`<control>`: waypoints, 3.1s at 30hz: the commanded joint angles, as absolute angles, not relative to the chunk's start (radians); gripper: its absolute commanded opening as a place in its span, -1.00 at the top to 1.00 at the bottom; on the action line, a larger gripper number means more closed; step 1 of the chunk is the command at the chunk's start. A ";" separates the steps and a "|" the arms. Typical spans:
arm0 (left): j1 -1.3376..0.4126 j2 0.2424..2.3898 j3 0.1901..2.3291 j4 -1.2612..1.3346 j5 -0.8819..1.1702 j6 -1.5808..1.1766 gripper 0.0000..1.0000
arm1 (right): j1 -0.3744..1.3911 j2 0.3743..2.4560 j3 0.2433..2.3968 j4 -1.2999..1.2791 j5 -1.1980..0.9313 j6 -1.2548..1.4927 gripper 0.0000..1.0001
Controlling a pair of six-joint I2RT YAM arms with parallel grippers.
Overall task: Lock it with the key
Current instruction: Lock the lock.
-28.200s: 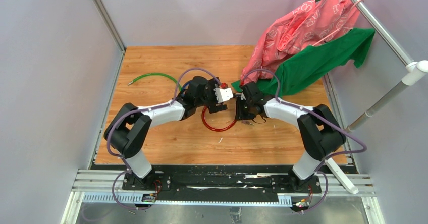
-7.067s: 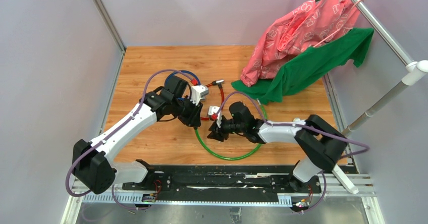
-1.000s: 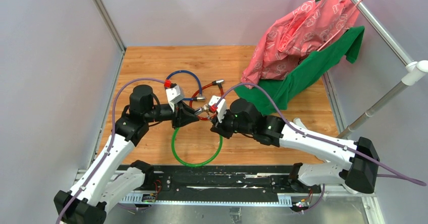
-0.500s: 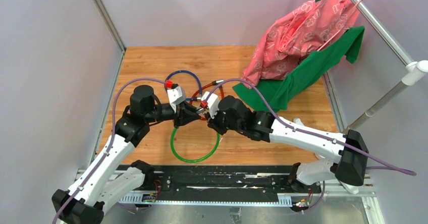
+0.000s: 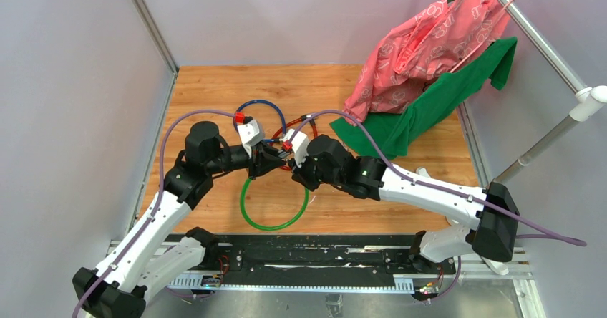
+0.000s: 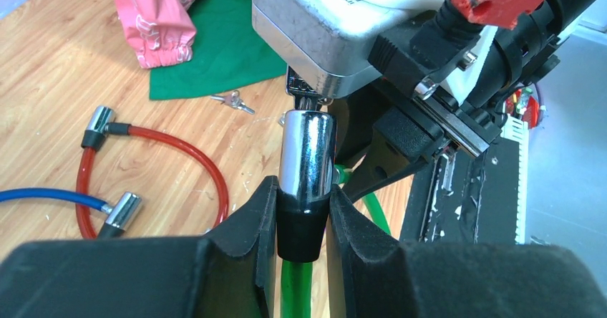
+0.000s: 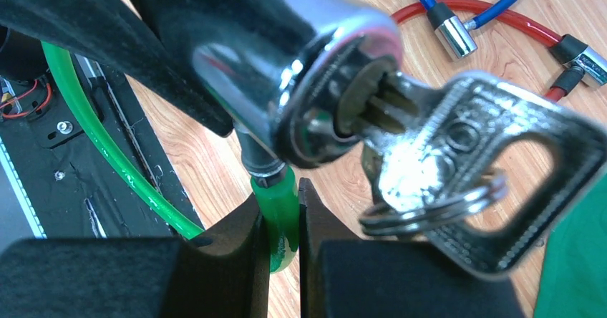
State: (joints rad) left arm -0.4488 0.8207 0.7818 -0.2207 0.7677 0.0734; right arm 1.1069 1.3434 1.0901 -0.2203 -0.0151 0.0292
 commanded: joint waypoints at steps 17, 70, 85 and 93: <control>-0.569 0.833 0.823 -0.448 0.685 0.442 1.00 | 1.129 1.329 1.160 -0.122 -0.035 -0.026 1.00; -0.609 0.966 0.761 -0.442 0.352 0.636 1.00 | 1.085 1.592 0.865 0.808 0.127 -0.180 0.92; -0.609 0.956 0.755 -0.444 0.282 0.645 1.00 | 1.017 1.516 0.789 0.747 -0.056 -0.132 0.15; -0.609 0.956 0.758 -0.442 0.281 0.650 1.00 | 0.973 1.447 0.719 0.678 -0.135 -0.100 -0.23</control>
State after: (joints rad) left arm -0.6048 0.9432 0.7826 -0.3580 0.2867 0.6441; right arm 0.9901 1.4971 0.7506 0.6724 -0.0513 -0.1337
